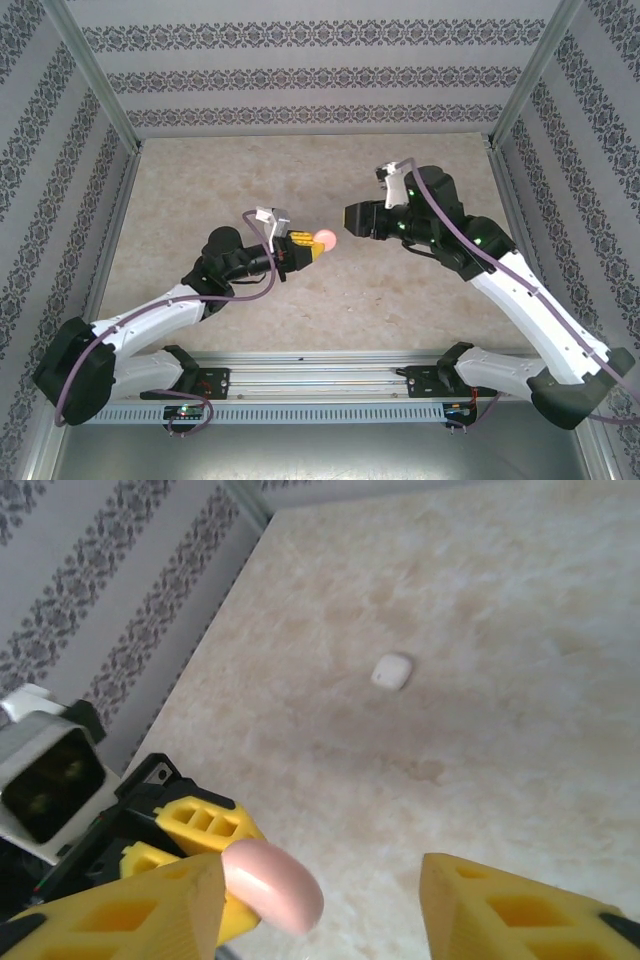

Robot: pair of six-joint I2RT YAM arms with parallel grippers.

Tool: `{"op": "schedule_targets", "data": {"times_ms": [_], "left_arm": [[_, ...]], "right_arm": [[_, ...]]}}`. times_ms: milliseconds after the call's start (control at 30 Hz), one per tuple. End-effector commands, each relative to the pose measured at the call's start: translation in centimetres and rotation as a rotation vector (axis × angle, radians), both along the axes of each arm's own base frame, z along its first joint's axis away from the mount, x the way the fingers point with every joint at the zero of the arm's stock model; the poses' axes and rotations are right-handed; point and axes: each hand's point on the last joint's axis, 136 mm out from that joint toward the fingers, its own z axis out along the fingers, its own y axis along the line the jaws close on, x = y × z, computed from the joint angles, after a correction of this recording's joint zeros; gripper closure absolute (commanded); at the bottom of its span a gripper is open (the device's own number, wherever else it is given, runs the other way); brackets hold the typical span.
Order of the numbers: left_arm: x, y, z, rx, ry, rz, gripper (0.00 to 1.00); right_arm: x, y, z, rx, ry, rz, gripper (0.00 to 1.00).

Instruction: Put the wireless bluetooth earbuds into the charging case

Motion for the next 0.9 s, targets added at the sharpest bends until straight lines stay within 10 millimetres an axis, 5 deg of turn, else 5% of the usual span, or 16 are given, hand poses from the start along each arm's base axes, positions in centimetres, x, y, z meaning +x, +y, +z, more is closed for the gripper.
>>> {"op": "schedule_targets", "data": {"times_ms": [0, 233, 567, 867], "left_arm": [[2.6, 0.9, -1.0, 0.005, 0.082, 0.089, 1.0], [8.2, 3.2, -8.4, 0.154, 0.298, 0.271, 1.0], [12.5, 4.0, -17.0, 0.317, 0.503, 0.337, 1.0], [15.2, 4.5, -21.4, 0.396, 0.528, 0.414, 0.88]], "right_arm": [[1.0, -2.9, -0.6, -0.07, -0.074, -0.104, 0.41], [2.3, -10.2, -7.0, -0.203, -0.051, -0.355, 0.27], [3.1, -19.4, -16.0, -0.295, 0.052, -0.658, 0.19], [4.4, -23.8, -19.0, -0.371, -0.04, -0.756, 0.02]]}}
